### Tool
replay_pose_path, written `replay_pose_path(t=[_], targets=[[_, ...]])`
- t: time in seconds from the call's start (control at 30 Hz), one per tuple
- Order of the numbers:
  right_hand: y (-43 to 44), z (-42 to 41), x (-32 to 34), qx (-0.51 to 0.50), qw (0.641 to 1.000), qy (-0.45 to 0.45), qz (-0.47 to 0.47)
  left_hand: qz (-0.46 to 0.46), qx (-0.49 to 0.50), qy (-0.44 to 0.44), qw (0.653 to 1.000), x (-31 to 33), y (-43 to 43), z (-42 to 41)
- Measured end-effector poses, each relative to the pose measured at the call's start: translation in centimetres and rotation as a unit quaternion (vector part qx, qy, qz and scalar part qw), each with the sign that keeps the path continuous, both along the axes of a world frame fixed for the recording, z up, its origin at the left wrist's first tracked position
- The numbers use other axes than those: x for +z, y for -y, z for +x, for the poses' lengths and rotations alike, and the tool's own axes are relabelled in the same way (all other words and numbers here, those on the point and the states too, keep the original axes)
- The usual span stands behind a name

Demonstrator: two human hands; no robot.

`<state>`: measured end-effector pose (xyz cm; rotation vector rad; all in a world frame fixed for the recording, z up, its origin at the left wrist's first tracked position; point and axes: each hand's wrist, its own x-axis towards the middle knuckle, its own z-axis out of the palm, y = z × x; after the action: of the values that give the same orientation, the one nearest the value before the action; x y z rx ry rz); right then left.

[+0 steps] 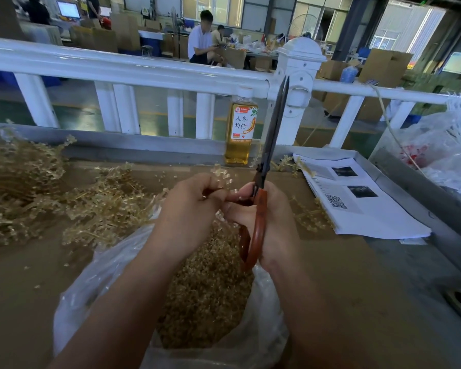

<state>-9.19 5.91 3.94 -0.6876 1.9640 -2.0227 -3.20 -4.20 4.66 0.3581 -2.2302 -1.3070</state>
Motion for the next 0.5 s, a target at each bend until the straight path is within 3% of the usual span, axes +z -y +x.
replay_pose_path(t=[0.13,0.23,0.37,0.5], targets=[[-0.1,-0.1,0.0,-0.018,1.0,0.012,0.0,0.125,0.01,-0.044,0.991,-0.4,-0.7,-0.5],[-0.3,-0.5,-0.1,-0.07,0.996,-0.025,0.054,0.206,0.024,-0.066,0.976,-0.8,-1.6,-0.8],[0.2,-0.2,-0.1,-0.052,0.997,0.024,0.048,0.224,0.043,-0.089,0.969,-0.9,-1.3,-0.9],[0.1,0.3,0.2,-0.036,0.998,0.006,0.052,0.189,0.031,-0.098,0.977,-0.4,-0.5,-0.6]])
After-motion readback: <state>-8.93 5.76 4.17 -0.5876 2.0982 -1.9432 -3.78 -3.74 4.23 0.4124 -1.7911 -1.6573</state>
